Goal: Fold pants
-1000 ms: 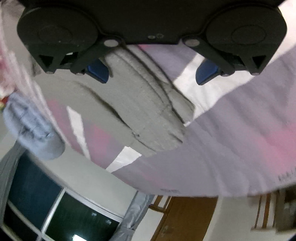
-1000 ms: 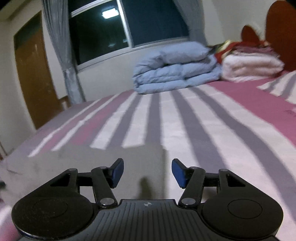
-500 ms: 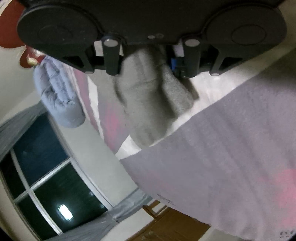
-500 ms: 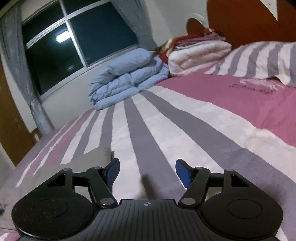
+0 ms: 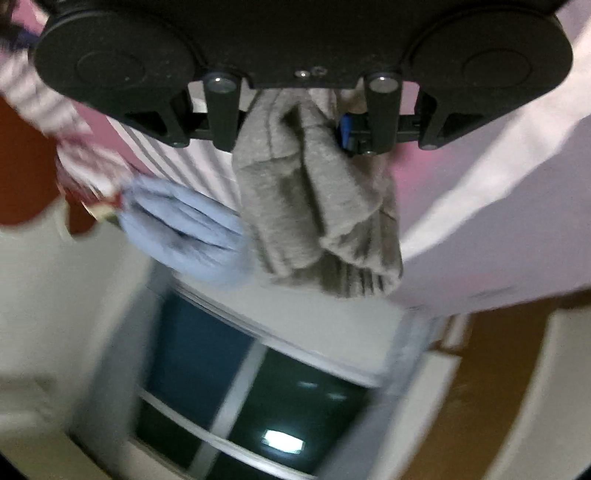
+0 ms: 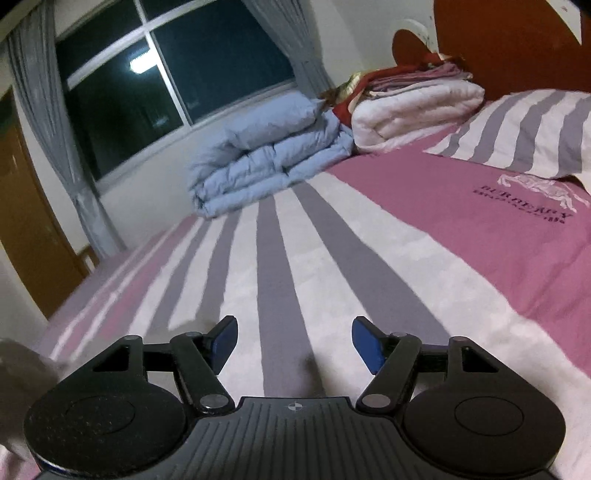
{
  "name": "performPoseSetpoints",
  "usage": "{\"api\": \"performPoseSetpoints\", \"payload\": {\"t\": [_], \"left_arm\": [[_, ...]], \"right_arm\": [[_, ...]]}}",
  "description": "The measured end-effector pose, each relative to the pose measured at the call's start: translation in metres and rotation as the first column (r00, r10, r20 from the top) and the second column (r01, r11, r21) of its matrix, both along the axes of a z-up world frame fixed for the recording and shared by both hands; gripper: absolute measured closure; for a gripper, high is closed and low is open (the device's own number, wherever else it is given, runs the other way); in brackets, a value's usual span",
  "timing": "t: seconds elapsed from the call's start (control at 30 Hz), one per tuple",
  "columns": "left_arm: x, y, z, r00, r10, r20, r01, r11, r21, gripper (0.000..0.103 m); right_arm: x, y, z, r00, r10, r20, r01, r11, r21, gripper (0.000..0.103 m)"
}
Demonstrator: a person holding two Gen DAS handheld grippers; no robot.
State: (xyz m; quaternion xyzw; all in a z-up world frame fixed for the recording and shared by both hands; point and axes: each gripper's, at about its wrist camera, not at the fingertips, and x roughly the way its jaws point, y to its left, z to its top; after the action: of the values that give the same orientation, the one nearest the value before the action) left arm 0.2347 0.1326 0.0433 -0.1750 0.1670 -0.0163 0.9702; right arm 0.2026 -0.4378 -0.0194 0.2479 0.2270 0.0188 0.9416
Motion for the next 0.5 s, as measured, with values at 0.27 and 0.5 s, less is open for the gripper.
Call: {"api": "performPoseSetpoints", "payload": {"t": [0.27,0.5], "left_arm": [[0.050,-0.198,-0.029,0.953,-0.285,-0.101,0.291,0.956,0.041,0.076],[0.023,-0.304,-0.070,0.929,-0.344,-0.134,0.360,0.925,0.118,0.006]], "right_arm": [[-0.024,-0.048,0.001,0.999,-0.035,-0.013,0.036,0.997,0.071,0.030],[-0.041,-0.092,-0.007,0.979,-0.184,-0.085,0.186,0.982,0.020,0.015]]}}
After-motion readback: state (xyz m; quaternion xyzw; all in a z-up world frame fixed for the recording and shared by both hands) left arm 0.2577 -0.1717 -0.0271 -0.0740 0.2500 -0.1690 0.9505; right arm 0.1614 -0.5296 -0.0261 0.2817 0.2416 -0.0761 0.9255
